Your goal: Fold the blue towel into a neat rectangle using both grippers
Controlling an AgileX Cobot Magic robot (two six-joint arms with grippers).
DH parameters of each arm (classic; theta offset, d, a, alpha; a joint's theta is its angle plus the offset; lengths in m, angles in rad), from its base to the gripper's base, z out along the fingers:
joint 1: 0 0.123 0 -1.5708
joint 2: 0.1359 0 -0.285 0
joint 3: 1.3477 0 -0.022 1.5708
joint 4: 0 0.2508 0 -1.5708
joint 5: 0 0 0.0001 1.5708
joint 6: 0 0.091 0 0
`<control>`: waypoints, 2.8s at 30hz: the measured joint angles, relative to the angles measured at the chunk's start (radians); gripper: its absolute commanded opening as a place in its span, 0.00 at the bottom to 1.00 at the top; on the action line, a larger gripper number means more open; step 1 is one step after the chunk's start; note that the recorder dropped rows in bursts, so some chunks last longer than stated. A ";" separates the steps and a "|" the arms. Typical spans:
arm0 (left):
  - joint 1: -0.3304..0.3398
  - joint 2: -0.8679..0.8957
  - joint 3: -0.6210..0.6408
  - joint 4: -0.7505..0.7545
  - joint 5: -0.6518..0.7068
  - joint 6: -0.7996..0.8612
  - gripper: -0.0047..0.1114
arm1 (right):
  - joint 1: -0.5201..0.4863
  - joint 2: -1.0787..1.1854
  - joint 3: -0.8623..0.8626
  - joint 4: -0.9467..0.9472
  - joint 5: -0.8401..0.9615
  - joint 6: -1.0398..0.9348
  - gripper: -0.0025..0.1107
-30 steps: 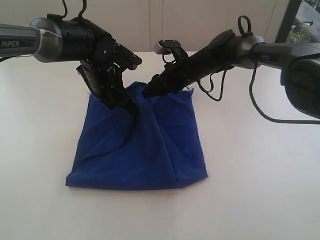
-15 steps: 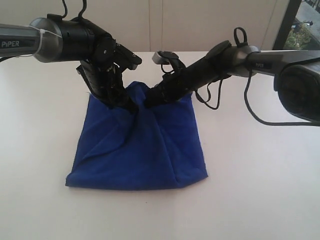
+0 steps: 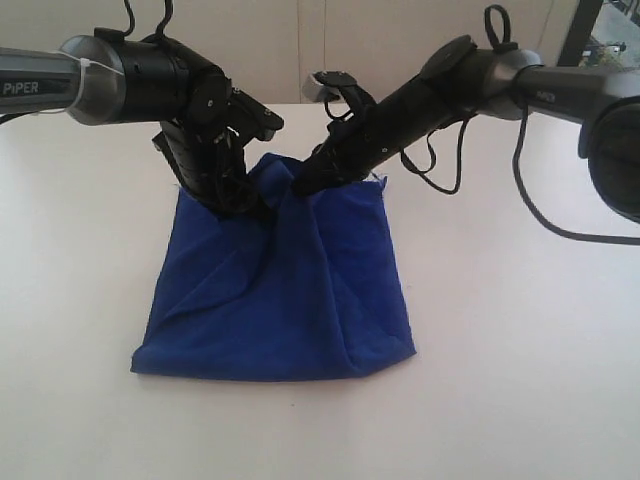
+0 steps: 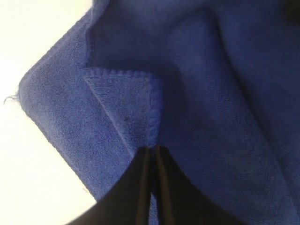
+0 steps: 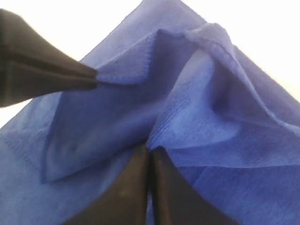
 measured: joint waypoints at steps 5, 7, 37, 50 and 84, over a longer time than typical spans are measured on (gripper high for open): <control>0.000 0.000 0.000 0.000 0.006 0.002 0.13 | -0.008 -0.033 0.000 -0.022 0.100 0.002 0.02; 0.000 0.000 0.000 0.000 0.008 0.002 0.13 | -0.012 -0.051 0.000 -0.032 0.137 0.002 0.02; 0.000 0.000 0.000 0.013 0.015 0.043 0.13 | 0.068 -0.101 0.085 -0.158 0.173 0.103 0.46; 0.000 0.000 0.000 0.013 0.015 0.043 0.13 | -0.044 -0.172 0.085 -0.538 0.173 0.152 0.46; 0.000 0.000 0.000 0.011 0.007 0.043 0.13 | 0.003 -0.202 0.085 -0.268 0.170 0.217 0.02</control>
